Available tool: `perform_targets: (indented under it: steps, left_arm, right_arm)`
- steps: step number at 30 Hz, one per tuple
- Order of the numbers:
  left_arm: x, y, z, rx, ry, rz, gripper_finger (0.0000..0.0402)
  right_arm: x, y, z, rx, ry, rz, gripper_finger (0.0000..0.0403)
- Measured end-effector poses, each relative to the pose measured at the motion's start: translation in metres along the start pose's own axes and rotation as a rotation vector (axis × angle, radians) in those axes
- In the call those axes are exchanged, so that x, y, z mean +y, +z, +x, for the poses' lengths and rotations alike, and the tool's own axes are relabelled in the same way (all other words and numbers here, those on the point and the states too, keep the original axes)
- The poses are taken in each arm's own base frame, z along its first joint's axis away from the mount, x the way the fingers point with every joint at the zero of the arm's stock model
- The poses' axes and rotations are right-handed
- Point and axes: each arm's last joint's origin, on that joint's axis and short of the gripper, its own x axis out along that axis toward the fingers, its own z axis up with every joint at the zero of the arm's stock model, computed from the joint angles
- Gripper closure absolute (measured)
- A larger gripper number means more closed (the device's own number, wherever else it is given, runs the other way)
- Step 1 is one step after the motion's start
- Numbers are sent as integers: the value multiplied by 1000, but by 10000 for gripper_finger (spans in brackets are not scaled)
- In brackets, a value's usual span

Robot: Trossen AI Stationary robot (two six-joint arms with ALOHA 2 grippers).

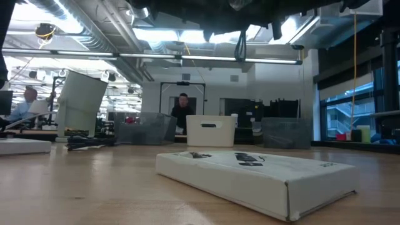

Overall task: Pick and place items into bin
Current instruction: Put the top blue charger cable into the right black bin

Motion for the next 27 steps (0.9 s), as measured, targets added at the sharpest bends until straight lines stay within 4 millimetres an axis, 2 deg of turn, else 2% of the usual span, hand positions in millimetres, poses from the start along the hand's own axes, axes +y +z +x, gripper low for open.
perform_targets:
  steps: [7, 14, 17, 19, 27]
  left_arm:
    - [1, -3, -5, 74, 27, 14, 245]
    - [10, 1, -42, 280, 182, 72, 230]
    - [14, 2, -59, 351, 191, 63, 235]
    - [16, 2, -69, 375, 186, 46, 241]
    - [25, -30, -109, 364, 181, -91, 261]
  right_arm:
    - [-1, -2, 0, 16, -5, 25, 383]
    - [-17, 1, 5, -1, -98, 70, 383]
    - [-30, 5, 9, 16, -157, 87, 383]
    - [-40, 14, 11, 69, -217, 72, 383]
    - [-101, 54, 22, 332, -519, 60, 383]
